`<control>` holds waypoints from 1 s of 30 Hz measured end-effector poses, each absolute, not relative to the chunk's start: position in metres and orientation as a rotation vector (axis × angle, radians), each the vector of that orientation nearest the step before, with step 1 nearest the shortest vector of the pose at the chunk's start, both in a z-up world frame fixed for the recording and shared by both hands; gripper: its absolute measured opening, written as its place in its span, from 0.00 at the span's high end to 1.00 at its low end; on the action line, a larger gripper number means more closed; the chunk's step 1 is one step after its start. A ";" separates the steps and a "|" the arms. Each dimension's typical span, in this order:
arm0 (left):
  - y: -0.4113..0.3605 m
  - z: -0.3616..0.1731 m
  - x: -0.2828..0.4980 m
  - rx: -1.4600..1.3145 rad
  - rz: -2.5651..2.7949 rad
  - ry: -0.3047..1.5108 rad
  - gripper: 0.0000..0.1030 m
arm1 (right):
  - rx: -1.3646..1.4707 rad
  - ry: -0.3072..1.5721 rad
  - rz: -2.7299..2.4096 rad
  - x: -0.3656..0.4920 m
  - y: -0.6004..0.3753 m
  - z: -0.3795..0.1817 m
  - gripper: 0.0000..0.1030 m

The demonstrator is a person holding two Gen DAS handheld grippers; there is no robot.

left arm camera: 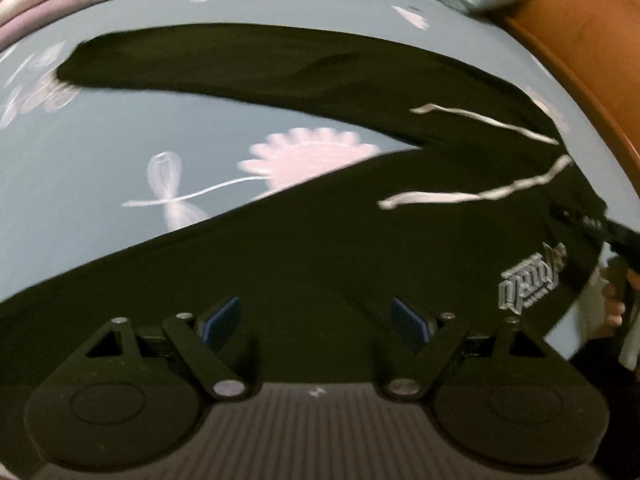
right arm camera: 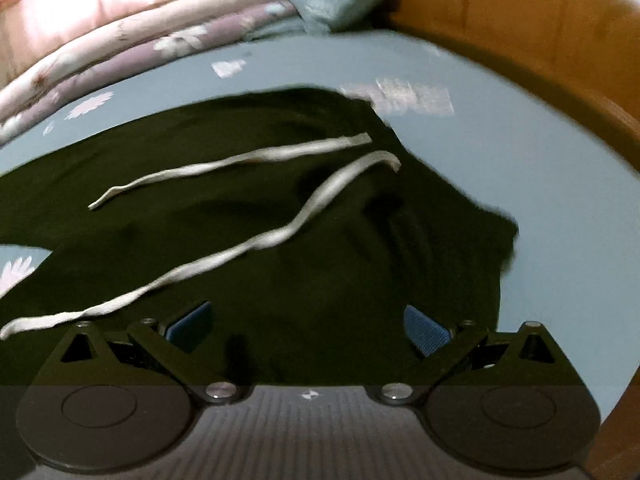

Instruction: Fold clothes

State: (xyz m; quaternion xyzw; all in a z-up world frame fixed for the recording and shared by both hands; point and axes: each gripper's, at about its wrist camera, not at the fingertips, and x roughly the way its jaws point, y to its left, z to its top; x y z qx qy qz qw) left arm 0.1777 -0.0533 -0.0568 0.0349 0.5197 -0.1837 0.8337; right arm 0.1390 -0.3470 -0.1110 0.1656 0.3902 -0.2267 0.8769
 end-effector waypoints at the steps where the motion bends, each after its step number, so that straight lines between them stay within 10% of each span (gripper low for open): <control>1: -0.061 -0.057 0.178 0.083 -0.409 1.100 0.20 | 0.359 0.813 -0.479 0.138 -0.351 -0.113 0.00; 30: -0.144 -0.104 0.180 0.073 -0.608 1.121 0.15 | 0.425 0.728 -0.415 0.122 -0.350 -0.101 0.00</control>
